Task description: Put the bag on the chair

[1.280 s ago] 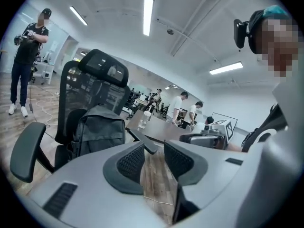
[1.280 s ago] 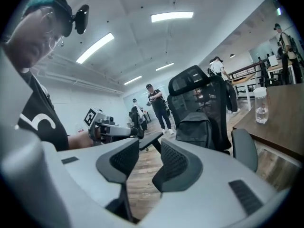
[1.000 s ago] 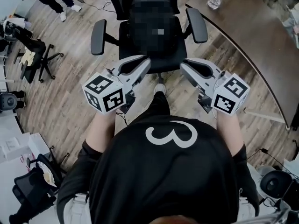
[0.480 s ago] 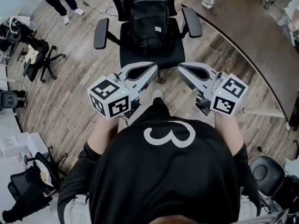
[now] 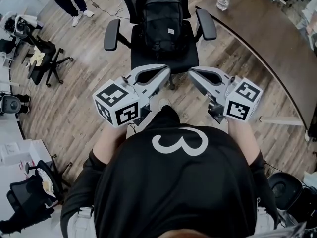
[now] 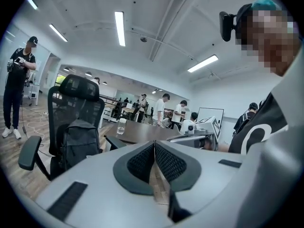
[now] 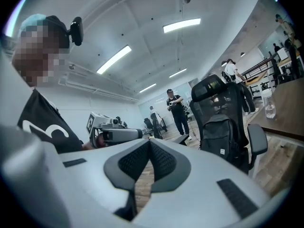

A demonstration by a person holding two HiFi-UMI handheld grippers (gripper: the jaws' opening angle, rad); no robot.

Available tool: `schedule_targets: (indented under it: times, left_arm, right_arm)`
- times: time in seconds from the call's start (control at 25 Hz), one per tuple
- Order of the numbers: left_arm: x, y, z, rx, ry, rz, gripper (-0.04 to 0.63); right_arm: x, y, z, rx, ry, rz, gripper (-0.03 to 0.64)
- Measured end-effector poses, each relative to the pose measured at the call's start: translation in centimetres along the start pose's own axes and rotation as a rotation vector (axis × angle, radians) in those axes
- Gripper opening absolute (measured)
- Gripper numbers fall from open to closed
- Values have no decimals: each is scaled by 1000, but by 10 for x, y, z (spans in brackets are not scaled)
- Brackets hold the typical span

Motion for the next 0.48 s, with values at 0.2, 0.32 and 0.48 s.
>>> schedule_targets:
  times: [0.2,0.32,0.48]
  left_arm:
    - [0,-4,0,-3,-3,6,20]
    - [1,-12,-2,-31,2,3,20]
    - [2,-13,-3,-51,8,12,20]
  right_arm:
    - [1,-6,4,27,-5,6,25]
    - [-1,-15,8,42,-16,-1,25]
    - [-2,-15,11,50,-32,1,25]
Point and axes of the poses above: the fingertips, and each gripper's own axes: x forward along the fingers, z to its right, y out of its top, the point moved 3 cm from there along -x, backward along the fingers, and after that the axes turned 3 degrees about z, right-handed, at the moved point
